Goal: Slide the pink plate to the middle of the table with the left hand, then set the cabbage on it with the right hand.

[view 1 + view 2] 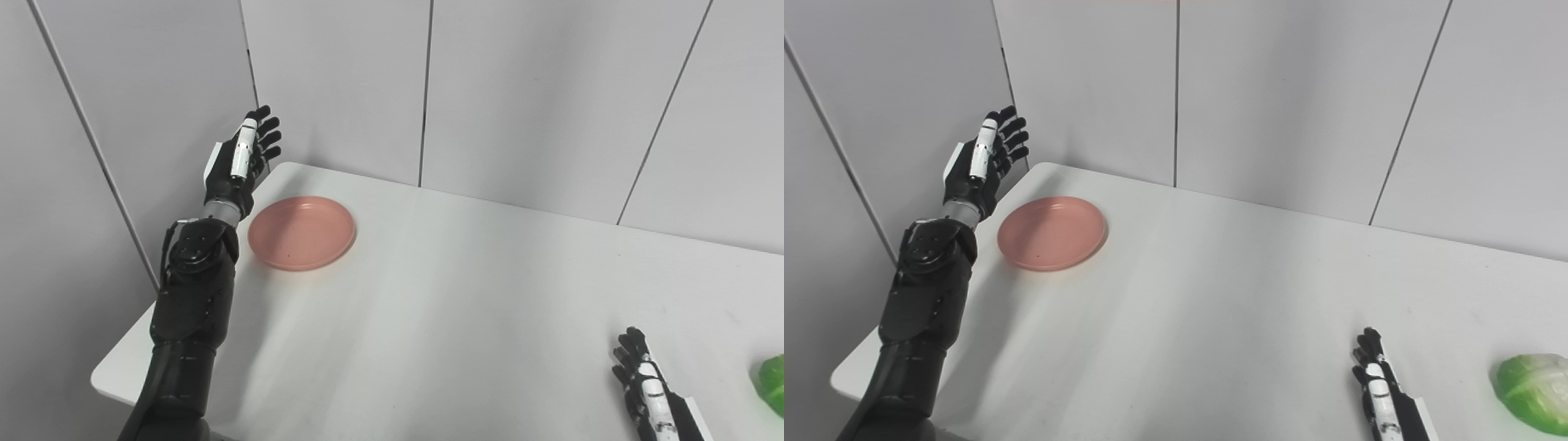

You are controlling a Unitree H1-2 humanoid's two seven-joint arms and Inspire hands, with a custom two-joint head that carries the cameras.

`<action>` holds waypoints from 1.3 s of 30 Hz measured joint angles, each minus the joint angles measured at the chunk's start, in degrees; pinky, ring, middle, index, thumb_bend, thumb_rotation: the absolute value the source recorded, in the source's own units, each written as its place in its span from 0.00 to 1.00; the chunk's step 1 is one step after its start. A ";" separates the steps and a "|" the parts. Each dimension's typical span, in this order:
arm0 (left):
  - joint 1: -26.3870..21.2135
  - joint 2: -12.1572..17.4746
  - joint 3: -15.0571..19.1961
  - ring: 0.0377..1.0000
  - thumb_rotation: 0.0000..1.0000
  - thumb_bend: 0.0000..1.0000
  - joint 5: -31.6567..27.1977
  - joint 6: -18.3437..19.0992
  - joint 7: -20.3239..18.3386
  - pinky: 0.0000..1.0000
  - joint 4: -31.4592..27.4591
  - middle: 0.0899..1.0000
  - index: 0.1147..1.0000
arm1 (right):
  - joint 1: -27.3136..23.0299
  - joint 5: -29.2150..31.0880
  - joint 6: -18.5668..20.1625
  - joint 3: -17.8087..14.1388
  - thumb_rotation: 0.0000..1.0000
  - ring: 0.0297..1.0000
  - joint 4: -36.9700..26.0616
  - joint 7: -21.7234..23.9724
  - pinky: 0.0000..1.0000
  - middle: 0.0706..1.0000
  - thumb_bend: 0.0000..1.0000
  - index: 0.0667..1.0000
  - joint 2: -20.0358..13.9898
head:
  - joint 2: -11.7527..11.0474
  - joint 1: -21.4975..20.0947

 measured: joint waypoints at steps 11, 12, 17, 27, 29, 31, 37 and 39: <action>-0.08 1.64 1.86 0.91 1.00 0.40 -2.27 -0.53 0.73 0.91 5.19 0.91 0.88 | -0.01 0.02 0.00 -0.05 1.00 1.00 0.02 0.02 1.00 1.00 0.07 1.00 0.02 | -0.17 -0.35; -0.09 1.91 1.86 0.91 1.00 0.40 -2.40 -0.64 0.72 0.91 5.62 0.91 0.88 | -0.01 0.02 0.00 -0.04 1.00 1.00 0.01 0.02 1.00 1.00 0.07 1.00 0.03 | -0.17 -0.44; -0.08 2.83 2.01 0.90 1.00 0.39 -2.50 -2.26 0.76 0.90 8.27 0.89 0.87 | 0.02 -0.05 0.05 -0.10 1.00 1.00 -0.04 0.01 1.00 1.00 0.07 1.00 0.02 | -0.26 -0.35; -0.09 3.08 2.18 0.91 1.00 0.39 -3.22 -3.54 1.20 0.91 13.51 0.91 0.89 | 0.04 -0.06 0.05 -0.09 1.00 1.00 -0.10 0.01 1.00 1.00 0.07 1.00 0.02 | -0.09 -0.35; -0.10 3.31 2.13 0.92 1.00 0.40 -3.22 -3.91 1.18 0.92 14.66 0.91 0.89 | 0.04 -0.06 0.06 -0.09 1.00 1.00 -0.15 0.01 1.00 1.00 0.07 1.00 0.03 | -0.09 -0.44; -0.10 3.62 2.17 0.92 1.00 0.40 -3.59 -4.15 1.12 0.92 15.84 0.92 0.89 | 0.06 -0.09 0.09 -0.10 1.00 1.00 -0.20 0.01 1.00 1.00 0.07 1.00 0.03 | -0.09 -0.53; -0.10 3.92 1.66 0.90 1.00 0.38 -3.41 -5.26 1.28 0.90 18.34 0.90 0.88 | 0.23 -0.09 0.10 -0.18 1.00 1.00 -0.40 -0.03 1.00 1.00 0.06 1.00 0.02 | 0.00 -0.53; -0.10 3.92 1.22 0.90 1.00 0.38 -3.00 -5.73 1.49 0.90 18.82 0.90 0.88 | 0.30 -0.09 0.11 -0.20 1.00 1.00 -0.49 -0.05 1.00 1.00 0.06 1.00 0.02 | 0.17 -0.53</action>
